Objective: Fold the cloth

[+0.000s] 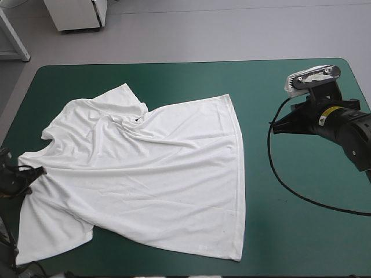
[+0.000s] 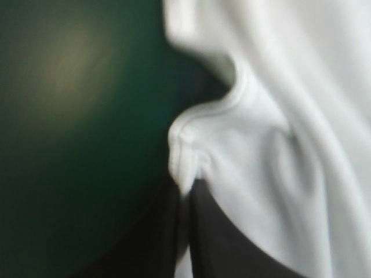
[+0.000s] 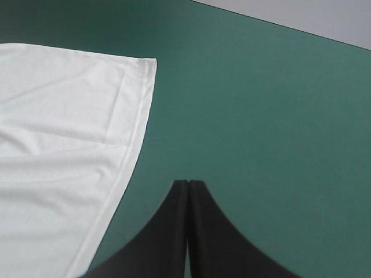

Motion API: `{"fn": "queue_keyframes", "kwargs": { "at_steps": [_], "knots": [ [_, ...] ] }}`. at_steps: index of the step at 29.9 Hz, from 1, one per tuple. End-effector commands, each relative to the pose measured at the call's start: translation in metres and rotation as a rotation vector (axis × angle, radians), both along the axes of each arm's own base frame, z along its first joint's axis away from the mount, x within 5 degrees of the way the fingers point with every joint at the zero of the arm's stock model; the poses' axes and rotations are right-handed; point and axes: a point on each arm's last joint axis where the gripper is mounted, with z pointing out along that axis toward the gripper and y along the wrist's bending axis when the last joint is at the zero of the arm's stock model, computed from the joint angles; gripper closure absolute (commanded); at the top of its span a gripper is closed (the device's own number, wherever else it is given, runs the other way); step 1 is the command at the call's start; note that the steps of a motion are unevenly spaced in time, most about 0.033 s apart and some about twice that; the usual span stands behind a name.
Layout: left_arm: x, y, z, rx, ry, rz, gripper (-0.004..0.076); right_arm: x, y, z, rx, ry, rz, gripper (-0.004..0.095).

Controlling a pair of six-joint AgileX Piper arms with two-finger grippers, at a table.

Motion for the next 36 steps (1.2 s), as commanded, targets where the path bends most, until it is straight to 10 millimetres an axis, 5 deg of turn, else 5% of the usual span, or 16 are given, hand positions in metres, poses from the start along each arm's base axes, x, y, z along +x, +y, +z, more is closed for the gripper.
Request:
{"fn": "queue_keyframes", "kwargs": {
  "at_steps": [1, 9, 22, 28, 36],
  "knots": [
    [0.046, -0.011, 0.018, 0.045, -0.201, -0.008, 0.0733, -0.003, -0.003, 0.018, 0.011, -0.111, 0.003, 0.0923],
    [0.135, 0.004, 0.047, 0.047, -0.294, -0.029, 0.0733, -0.003, -0.002, 0.018, 0.013, -0.107, 0.004, 0.0923],
    [0.240, 0.026, 0.064, 0.222, -0.420, -0.113, 0.0733, -0.003, -0.003, 0.018, 0.008, -0.106, 0.002, 0.0923],
    [0.271, 0.032, 0.061, 0.259, -0.485, -0.134, 0.0733, 0.000, -0.002, 0.017, 0.010, -0.109, 0.003, 0.0923],
    [0.279, 0.037, 0.051, 0.305, -0.442, -0.189, 0.0732, 0.010, 0.002, 0.010, 0.001, -0.078, 0.003, 0.0923]
  ]
}}
